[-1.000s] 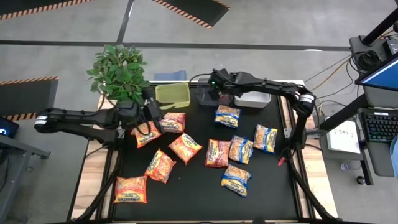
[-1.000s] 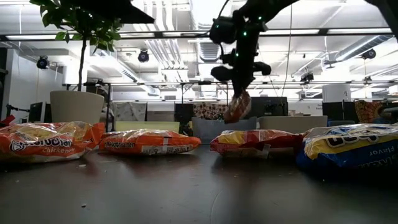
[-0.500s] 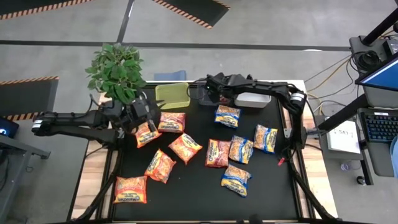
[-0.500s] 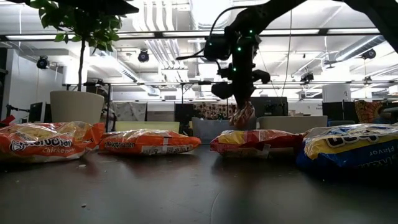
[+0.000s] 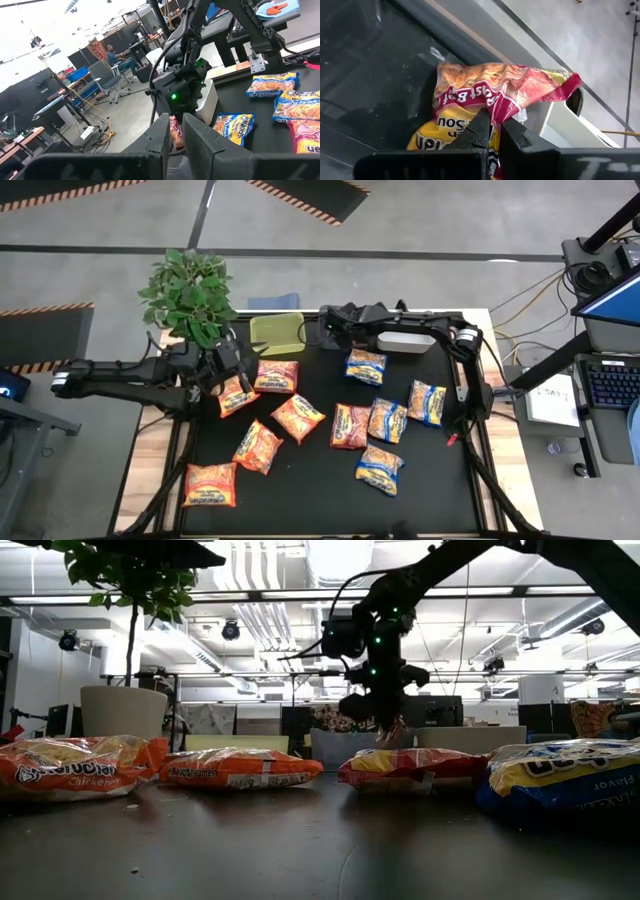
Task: Sort Maruchan noodles
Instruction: Put the top right red noodle pack into the black bin, then put the blue noodle pack into the white bin
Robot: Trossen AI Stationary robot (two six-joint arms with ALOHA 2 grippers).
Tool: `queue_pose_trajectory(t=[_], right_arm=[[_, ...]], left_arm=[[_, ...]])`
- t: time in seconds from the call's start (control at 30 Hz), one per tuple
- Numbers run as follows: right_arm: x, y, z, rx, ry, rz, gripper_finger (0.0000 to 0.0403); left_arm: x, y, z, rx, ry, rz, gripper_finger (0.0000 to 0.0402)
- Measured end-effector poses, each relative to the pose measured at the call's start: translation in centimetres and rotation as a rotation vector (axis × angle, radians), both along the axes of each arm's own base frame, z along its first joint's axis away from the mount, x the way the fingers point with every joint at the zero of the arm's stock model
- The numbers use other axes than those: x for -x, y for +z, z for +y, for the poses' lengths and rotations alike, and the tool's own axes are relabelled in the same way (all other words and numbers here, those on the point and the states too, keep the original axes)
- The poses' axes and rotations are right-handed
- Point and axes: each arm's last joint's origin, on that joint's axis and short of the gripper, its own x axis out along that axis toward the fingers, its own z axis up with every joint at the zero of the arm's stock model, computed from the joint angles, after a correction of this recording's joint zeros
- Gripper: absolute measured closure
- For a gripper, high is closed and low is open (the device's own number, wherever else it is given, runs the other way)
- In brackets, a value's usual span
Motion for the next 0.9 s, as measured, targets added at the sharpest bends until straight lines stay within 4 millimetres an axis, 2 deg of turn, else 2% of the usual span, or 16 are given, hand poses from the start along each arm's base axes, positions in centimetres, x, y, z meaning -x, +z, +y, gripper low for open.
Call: queue_pose_trajectory(t=[0.13,0.57,0.73,0.9], right_arm=[[-0.1,-0.4,0.0,-0.004,0.000,0.010,0.0386],[0.0,0.2,0.0,-0.001,0.000,-0.004,0.0294],[0.7,2.4,0.8,0.010,0.012,-0.029,0.0272],[1.7,5.8,3.0,0.024,0.051,-0.069,0.0265]], left_arm=[[0.0,0.0,0.0,0.000,0.000,0.000,0.0365],[-0.1,0.0,-0.1,0.000,-0.026,0.002,0.0365],[-0.5,-0.3,-0.2,0.002,-0.060,0.021,0.0365],[-1.3,-0.9,-0.1,0.004,-0.060,0.058,0.0365]])
